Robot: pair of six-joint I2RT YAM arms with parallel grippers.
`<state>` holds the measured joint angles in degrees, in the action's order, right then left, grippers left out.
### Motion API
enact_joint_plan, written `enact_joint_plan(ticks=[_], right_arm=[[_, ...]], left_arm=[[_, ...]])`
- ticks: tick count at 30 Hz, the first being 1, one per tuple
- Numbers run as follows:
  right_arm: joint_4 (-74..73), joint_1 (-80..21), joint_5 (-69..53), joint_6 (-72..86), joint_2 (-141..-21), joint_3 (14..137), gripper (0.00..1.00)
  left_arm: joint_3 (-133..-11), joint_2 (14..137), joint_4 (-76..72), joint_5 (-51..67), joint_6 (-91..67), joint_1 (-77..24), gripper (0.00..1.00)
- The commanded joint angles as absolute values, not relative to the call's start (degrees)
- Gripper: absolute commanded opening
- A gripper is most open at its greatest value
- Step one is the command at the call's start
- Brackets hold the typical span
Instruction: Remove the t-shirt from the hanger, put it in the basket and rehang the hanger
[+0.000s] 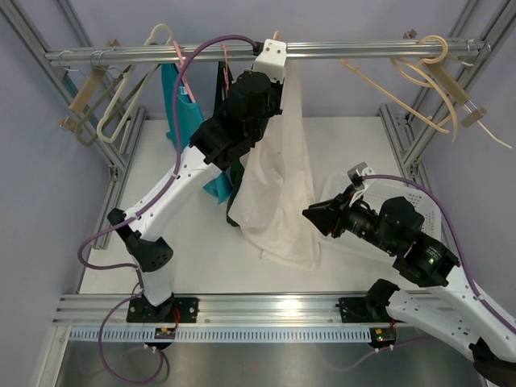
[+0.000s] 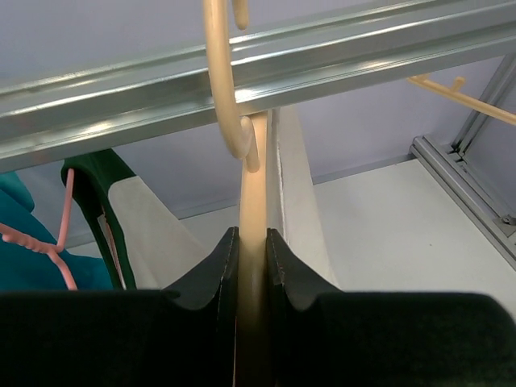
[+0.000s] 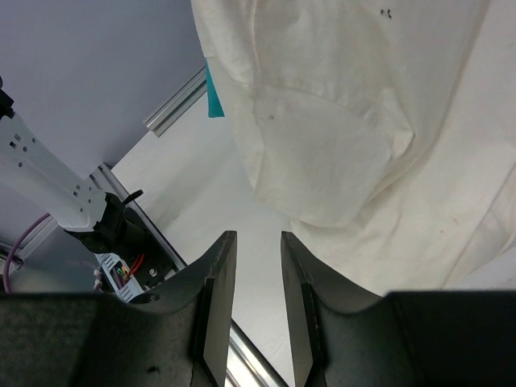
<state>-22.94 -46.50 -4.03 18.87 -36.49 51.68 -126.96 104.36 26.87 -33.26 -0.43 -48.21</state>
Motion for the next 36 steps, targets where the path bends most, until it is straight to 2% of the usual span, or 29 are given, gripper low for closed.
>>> enact_joint_plan(ticks=[1,4,10,12,13,15,16,20,24,31,36], right_arm=[[-19.69,-46.85,-4.31,19.33,-37.26,51.07,0.38],[-19.25,-46.85,-3.78,19.60,-37.62,50.19,0.38],[-19.95,-46.85,-3.08,19.60,-37.09,50.27,0.40],[-19.60,-46.85,-3.34,19.86,-37.09,50.62,0.45],[-19.16,-46.93,-3.60,20.12,-37.35,50.71,0.53],[-17.50,-46.85,-4.83,20.91,-38.66,51.15,0.62],[-15.75,-46.93,-6.40,21.27,-39.19,51.24,0.71],[-10.91,-48.42,-9.32,22.50,-44.80,51.50,0.82],[-5.63,-54.83,-7.22,21.28,-48.59,52.20,0.94],[-3.78,-67.31,4.72,17.93,-58.00,57.74,0.98],[-2.38,-71.71,9.92,18.19,-63.89,59.41,0.96]], left_arm=[[-126.13,98.79,15.66,-32.08,4.48,-48.52,0.00],[-122.96,97.38,11.17,-31.55,6.24,-48.43,0.00],[-119.63,93.18,11.16,-29.27,2.13,-48.52,0.00],[-117.26,90.98,11.16,-28.05,0.27,-48.60,0.00],[-114.37,88.62,11.16,-26.47,-3.39,-48.60,0.00],[-111.64,86.23,11.07,-25.84,-5.35,-48.78,0.00],[-108.84,85.18,11.07,-25.67,-7.10,-49.04,0.00],[-103.03,79.82,10.99,-25.23,-10.80,-49.04,0.00],[-98.09,76.22,10.46,-24.96,-14.49,-49.13,0.00],[-93.17,69.80,7.83,-24.52,-20.65,-49.39,0.00],[-90.79,66.36,6.94,-24.26,-23.20,-49.48,0.00]])
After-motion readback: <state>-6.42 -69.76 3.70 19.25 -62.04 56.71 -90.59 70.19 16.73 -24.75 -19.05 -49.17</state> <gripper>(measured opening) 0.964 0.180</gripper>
